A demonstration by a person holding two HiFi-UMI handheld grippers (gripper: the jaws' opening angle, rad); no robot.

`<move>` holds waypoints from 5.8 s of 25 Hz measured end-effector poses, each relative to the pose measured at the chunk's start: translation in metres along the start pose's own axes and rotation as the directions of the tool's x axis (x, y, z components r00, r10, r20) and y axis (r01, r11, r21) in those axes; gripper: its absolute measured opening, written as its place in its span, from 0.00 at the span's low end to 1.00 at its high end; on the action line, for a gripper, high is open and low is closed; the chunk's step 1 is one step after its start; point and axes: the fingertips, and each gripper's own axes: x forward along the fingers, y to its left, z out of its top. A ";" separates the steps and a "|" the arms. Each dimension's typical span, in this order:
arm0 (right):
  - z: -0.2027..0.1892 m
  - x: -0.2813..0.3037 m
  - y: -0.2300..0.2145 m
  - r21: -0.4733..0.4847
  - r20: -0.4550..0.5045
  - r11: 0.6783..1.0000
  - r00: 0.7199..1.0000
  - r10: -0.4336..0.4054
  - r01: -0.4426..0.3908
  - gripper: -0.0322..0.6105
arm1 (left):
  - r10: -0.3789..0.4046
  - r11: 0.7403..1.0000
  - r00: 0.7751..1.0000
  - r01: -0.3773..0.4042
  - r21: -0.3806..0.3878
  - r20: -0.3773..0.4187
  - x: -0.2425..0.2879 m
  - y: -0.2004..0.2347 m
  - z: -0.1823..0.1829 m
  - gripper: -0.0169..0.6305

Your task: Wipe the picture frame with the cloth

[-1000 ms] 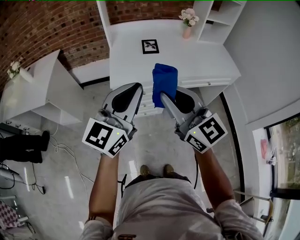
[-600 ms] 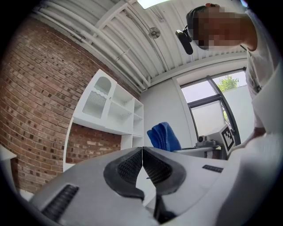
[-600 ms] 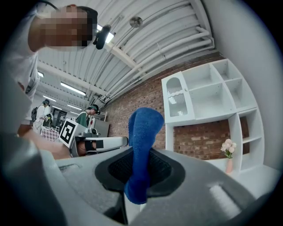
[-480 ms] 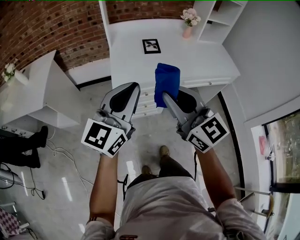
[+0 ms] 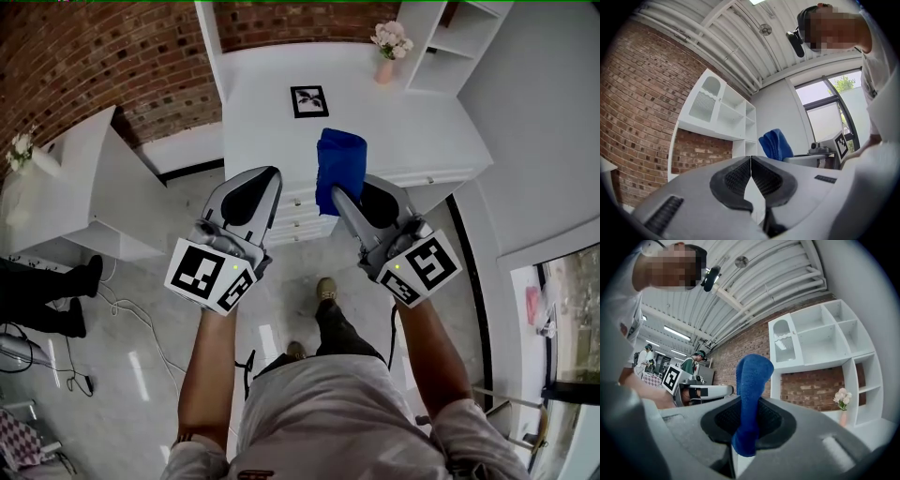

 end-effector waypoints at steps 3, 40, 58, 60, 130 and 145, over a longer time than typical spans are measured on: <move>-0.003 0.011 -0.028 -0.013 0.005 1.000 1.000 0.002 -0.002 0.16 | 0.004 1.000 1.000 -0.004 0.011 -0.007 0.026 0.011 -0.006 0.03; -0.082 0.172 -0.278 0.078 -0.095 0.996 0.994 0.061 -0.053 0.16 | 0.188 0.982 0.971 -0.184 0.042 -0.148 0.240 0.207 -0.097 0.03; -0.128 0.261 -0.300 0.072 -0.241 0.996 0.970 -0.039 0.058 0.16 | 0.083 0.992 0.933 -0.112 -0.062 -0.349 0.277 0.295 -0.173 0.03; -0.135 0.269 -0.304 0.079 -0.263 0.994 0.964 -0.047 0.070 0.16 | 0.064 0.991 0.923 -0.102 -0.082 -0.380 0.282 0.301 -0.184 0.03; -0.375 0.313 -0.409 0.300 -0.899 0.887 0.414 0.140 0.351 0.16 | -0.095 0.876 0.435 -0.392 -0.283 -0.895 0.323 0.353 -0.402 0.33; -0.360 0.330 -0.335 0.492 -0.823 0.797 0.486 0.294 0.351 0.16 | -0.092 0.875 0.445 -0.390 -0.286 -0.891 0.322 0.353 -0.401 0.33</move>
